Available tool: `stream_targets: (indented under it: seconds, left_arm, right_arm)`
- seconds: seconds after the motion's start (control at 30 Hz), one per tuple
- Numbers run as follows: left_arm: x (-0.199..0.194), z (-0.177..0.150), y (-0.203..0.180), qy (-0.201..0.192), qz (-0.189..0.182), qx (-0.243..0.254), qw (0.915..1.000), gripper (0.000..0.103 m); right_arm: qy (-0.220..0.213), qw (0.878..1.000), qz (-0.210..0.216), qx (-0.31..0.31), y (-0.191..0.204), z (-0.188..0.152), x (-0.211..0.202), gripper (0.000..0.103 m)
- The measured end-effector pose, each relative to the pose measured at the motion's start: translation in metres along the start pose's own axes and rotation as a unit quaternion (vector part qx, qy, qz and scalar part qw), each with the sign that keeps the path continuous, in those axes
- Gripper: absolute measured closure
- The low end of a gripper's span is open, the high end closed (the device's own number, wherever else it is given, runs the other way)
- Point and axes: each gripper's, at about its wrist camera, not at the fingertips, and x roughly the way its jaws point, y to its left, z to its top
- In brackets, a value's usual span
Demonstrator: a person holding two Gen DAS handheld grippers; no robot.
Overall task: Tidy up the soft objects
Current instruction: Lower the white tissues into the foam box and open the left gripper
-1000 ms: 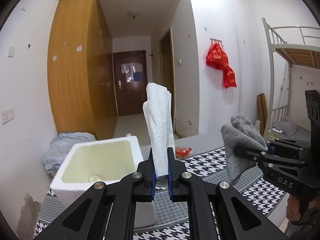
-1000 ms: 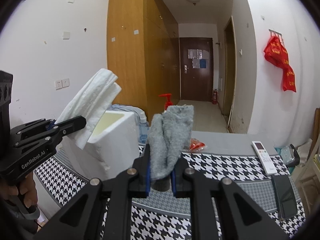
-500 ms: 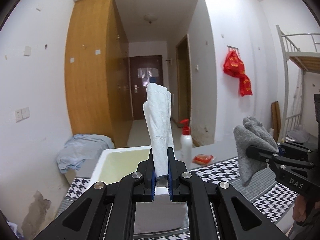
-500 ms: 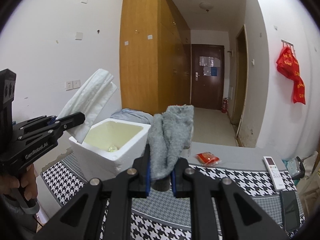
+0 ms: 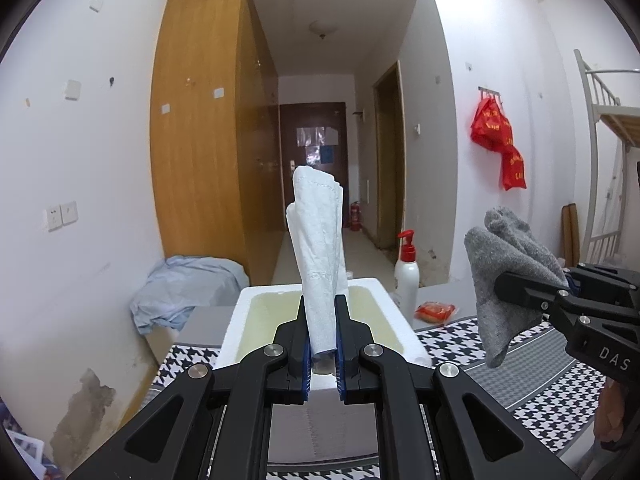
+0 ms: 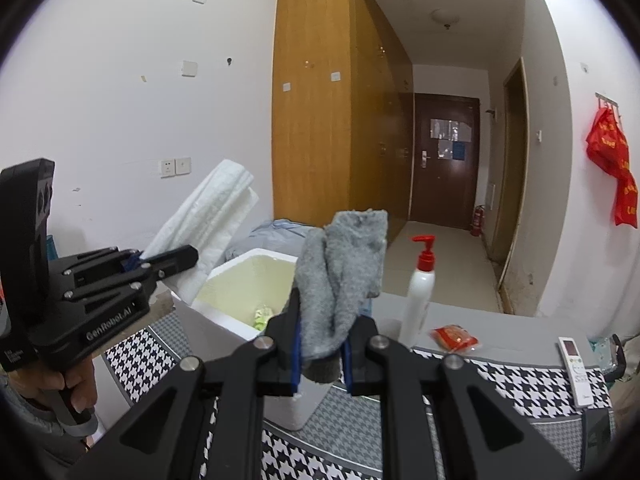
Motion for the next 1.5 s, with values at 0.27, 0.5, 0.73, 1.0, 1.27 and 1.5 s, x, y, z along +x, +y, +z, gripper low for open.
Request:
stream_targets:
  seconds: [0.27, 0.5, 0.73, 1.0, 1.27, 1.5]
  left_arm:
    - [0.017, -0.001, 0.009, 0.021, 0.006, -0.003, 0.9997, 0.093]
    - [0.039, -0.003, 0.014, 0.043, 0.008, -0.003, 0.9990, 0.093]
    - [0.061, -0.004, 0.023, 0.068, 0.007, -0.013, 0.9976, 0.093]
    - [0.081, -0.007, 0.030, 0.089, 0.001, -0.018, 0.9959, 0.093]
    - [0.071, -0.008, 0.036, 0.063, 0.021, -0.015, 0.9977, 0.020]
    - [0.056, -0.005, 0.046, 0.036, 0.028, -0.028, 0.9985, 0.001]
  right_arm:
    - [0.010, 1.000, 0.012, 0.001, 0.006, 0.004, 0.013, 0.084]
    - [0.027, 1.000, 0.007, -0.002, 0.003, 0.003, 0.028, 0.084]
    - [0.039, 0.999, 0.001, -0.001, 0.007, 0.004, 0.039, 0.084]
    - [0.049, 0.999, -0.009, -0.004, 0.012, 0.006, 0.048, 0.084]
    - [0.053, 0.998, -0.020, -0.004, 0.016, 0.010, 0.051, 0.084]
    - [0.048, 0.999, -0.020, -0.004, 0.020, 0.013, 0.051, 0.084]
